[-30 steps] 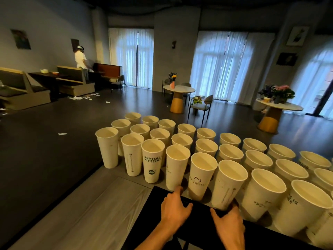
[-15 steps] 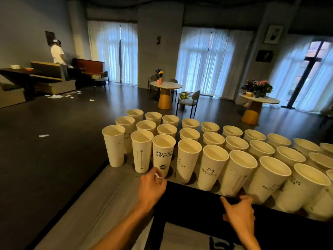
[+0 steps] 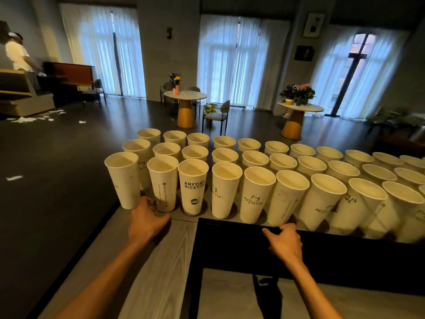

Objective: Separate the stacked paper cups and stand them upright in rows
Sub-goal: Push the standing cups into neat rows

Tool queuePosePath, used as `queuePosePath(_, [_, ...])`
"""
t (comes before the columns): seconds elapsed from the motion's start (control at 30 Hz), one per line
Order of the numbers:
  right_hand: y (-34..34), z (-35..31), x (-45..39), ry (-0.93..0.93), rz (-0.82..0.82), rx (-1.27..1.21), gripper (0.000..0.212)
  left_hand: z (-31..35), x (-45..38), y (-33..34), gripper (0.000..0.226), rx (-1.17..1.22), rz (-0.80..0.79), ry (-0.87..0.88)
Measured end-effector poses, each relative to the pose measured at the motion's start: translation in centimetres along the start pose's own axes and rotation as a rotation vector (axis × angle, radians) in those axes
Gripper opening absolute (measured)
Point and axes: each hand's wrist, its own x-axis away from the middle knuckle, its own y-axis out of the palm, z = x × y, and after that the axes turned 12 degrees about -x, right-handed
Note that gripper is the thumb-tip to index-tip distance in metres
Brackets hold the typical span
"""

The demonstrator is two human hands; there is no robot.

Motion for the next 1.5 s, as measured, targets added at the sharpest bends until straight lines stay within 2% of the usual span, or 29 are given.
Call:
queuePosePath(0.1, [-0.2, -0.8, 1.3, -0.024, -0.028, 0.068, 0.034, 0.2, -0.9, 0.2, 0.068, -0.023, -0.026, 0.030])
queuePosePath(0.2, [0.4, -1.2, 2.7, -0.057, -0.141, 0.130, 0.038, 0.1, -1.7, 0.5, 0.083, -0.082, -0.026, 0.043])
queuePosePath(0.27, [1.1, -1.4, 4.0, -0.097, -0.191, 0.159, 0.032, -0.1, -2.2, 0.8, 0.093, -0.097, -0.028, 0.045])
queuePosePath(0.4, [2.9, -2.0, 5.9, -0.183, -0.269, 0.197, 0.027, 0.2, -2.6, 1.1, 0.101, -0.110, -0.003, 0.035])
queuePosePath(0.5, [4.7, -3.2, 6.8, -0.206, -0.346, 0.206, 0.023, 0.4, -2.6, 1.0, 0.098, -0.110, -0.007, 0.042])
queuePosePath(0.63, [7.7, -5.0, 8.1, -0.360, -0.356, 0.220, 0.023, 0.4, -2.5, 0.8, 0.087, -0.057, -0.020, 0.055])
queuePosePath(0.77, [11.1, -6.7, 8.3, -0.448, -0.393, 0.168, 0.049, 0.1, -2.6, 0.6, 0.085, -0.013, -0.033, 0.021])
queuePosePath(0.83, [12.6, -7.4, 8.0, -0.441, -0.376, 0.143, 0.062, -0.1, -2.7, 0.6, 0.086, -0.003, -0.025, -0.002])
queuePosePath(0.97, [14.5, -9.0, 7.3, -0.359, -0.378, 0.111, 0.063, -0.1, -2.7, 0.8, 0.081, 0.011, 0.017, -0.038])
queuePosePath(1.13, [16.4, -10.1, 6.5, -0.269, -0.397, -0.040, 0.091, 0.1, -2.9, 0.9, 0.080, 0.021, -0.012, -0.080])
queuePosePath(1.37, [18.0, -10.8, 5.8, -0.200, -0.319, -0.094, 0.069, -0.3, -3.4, 1.0, 0.088, 0.040, -0.001, -0.114])
queuePosePath(1.5, [18.2, -10.7, 5.9, -0.222, -0.302, -0.092, 0.066, -0.9, -3.8, 1.5, 0.079, 0.020, 0.015, -0.118])
